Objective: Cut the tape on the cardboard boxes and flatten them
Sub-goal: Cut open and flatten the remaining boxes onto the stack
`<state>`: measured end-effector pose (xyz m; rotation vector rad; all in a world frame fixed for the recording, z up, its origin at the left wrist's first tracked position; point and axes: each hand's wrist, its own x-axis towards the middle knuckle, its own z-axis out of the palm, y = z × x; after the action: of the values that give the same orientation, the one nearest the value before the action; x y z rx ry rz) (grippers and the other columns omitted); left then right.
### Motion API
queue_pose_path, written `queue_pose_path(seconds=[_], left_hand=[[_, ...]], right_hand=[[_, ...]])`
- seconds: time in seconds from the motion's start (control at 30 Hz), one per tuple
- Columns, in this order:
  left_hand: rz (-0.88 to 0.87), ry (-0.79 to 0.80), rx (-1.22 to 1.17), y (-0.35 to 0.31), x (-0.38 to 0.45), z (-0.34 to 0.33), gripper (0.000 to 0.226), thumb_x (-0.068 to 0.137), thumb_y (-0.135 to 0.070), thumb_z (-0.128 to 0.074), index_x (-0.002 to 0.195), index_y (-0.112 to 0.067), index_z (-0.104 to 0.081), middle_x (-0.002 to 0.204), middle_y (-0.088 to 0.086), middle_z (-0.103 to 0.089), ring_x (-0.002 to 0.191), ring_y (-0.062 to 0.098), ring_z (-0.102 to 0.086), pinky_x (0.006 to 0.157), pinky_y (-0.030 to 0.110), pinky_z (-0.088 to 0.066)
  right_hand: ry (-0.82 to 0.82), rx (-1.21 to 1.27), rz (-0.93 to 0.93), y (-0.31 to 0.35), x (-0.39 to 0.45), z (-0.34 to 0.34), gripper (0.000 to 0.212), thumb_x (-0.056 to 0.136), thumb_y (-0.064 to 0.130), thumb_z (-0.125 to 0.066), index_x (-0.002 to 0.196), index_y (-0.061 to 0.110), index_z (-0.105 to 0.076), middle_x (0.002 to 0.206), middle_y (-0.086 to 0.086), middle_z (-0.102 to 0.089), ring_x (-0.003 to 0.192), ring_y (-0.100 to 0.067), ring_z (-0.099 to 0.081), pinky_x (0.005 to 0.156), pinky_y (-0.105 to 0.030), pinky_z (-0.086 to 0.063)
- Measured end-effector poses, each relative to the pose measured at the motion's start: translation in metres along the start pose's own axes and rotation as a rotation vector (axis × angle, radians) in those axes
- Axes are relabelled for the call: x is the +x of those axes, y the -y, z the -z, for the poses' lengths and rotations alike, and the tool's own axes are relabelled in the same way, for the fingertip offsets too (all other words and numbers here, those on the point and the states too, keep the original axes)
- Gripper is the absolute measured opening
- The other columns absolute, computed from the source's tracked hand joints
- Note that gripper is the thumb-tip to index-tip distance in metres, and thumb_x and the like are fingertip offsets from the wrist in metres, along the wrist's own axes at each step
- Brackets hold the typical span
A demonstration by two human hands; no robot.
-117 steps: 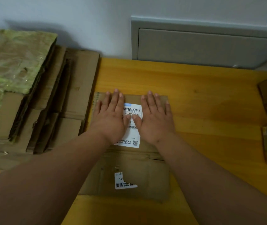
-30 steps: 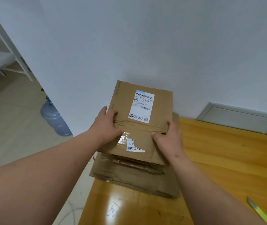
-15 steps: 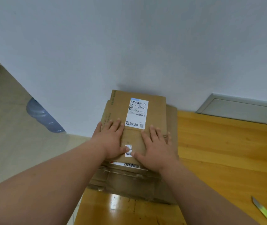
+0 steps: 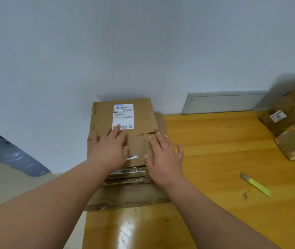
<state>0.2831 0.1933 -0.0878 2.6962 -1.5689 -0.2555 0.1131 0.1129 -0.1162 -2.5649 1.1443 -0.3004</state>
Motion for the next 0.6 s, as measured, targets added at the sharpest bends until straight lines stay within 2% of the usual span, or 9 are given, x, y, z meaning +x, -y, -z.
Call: queue_pose_path(seconds=[0.33,0.6], left_hand=[[-0.299,0.061,0.067,-0.137,-0.017,0.034,0.072,0.099,-0.052,-0.041,0.157,-0.032,-0.005,0.166,-0.005,0.006,0.152,0.023,0.004,0.117,0.057,0.005],[-0.431,0.045,0.132,-0.299,0.0,0.03,0.071,0.098,-0.057,-0.038,0.156,-0.035,-0.005,0.166,-0.005,0.006,0.152,0.023,0.005,0.119,0.057,0.003]], right_hand=[[0.007,-0.022,-0.26,-0.098,-0.074,0.079,0.06,0.095,0.04,-0.049,0.15,0.031,-0.028,0.163,0.002,-0.013,0.15,-0.017,-0.006,0.118,-0.049,-0.008],[0.024,-0.068,-0.424,-0.256,-0.119,0.152,0.058,0.099,0.041,-0.046,0.153,0.03,-0.025,0.164,0.003,-0.009,0.151,-0.018,-0.002,0.12,-0.049,-0.007]])
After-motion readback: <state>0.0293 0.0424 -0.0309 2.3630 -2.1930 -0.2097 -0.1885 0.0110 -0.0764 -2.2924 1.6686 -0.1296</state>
